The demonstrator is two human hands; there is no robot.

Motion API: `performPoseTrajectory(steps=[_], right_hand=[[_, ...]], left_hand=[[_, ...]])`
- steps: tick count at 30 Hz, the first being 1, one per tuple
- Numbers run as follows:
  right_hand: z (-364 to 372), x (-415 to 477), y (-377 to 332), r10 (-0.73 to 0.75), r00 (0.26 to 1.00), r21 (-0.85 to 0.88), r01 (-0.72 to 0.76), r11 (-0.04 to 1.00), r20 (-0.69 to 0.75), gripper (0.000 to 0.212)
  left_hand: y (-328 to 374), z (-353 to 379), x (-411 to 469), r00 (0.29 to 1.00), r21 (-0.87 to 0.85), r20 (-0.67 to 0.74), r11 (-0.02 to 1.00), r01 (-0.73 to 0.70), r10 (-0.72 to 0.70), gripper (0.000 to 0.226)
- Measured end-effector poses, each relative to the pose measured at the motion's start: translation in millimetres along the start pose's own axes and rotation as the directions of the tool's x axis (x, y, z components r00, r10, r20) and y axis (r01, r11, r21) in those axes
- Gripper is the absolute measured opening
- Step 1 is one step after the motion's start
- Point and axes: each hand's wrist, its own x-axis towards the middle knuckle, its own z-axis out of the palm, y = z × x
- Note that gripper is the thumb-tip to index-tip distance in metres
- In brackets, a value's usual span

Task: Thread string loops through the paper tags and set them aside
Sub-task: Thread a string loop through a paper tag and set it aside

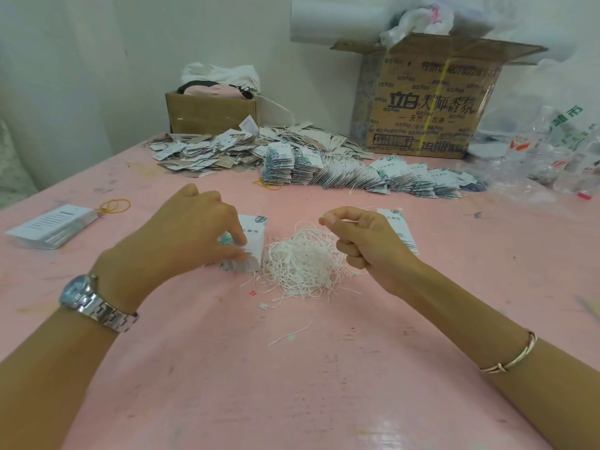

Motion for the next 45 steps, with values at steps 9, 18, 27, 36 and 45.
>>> performPoseTrajectory(steps=[9, 18, 27, 36, 45], right_hand=[[4, 0, 6, 0.021, 1.0, -0.077, -0.02, 0.997, 0.017, 0.012], [6, -2, 3, -0.113, 0.992, -0.012, 0.113, 0.994, -0.057, 0.012], [5, -3, 6, -0.078, 0.994, -0.102, 0.071, 0.992, -0.07, 0.008], [1, 3, 7, -0.095, 0.978, -0.039, 0.089, 0.995, -0.188, 0.007], [3, 4, 12, -0.084, 0.981, -0.066, 0.073, 0.995, -0.175, 0.006]], left_hand=[[18, -8, -4, 0.774, 0.001, -0.631, 0.999, -0.053, 0.042, 0.009], [63, 6, 0, 0.626, 0.277, -0.717, 0.95, -0.148, 0.306, 0.017], [77, 18, 3, 0.548, 0.342, -0.759, 0.931, -0.125, 0.353, 0.018], [44, 12, 7, 0.803, 0.096, -0.585, 0.973, 0.211, -0.117, 0.071], [-43, 49, 0, 0.73, -0.018, 0.012, 0.73, 0.683, -0.683, 0.074]])
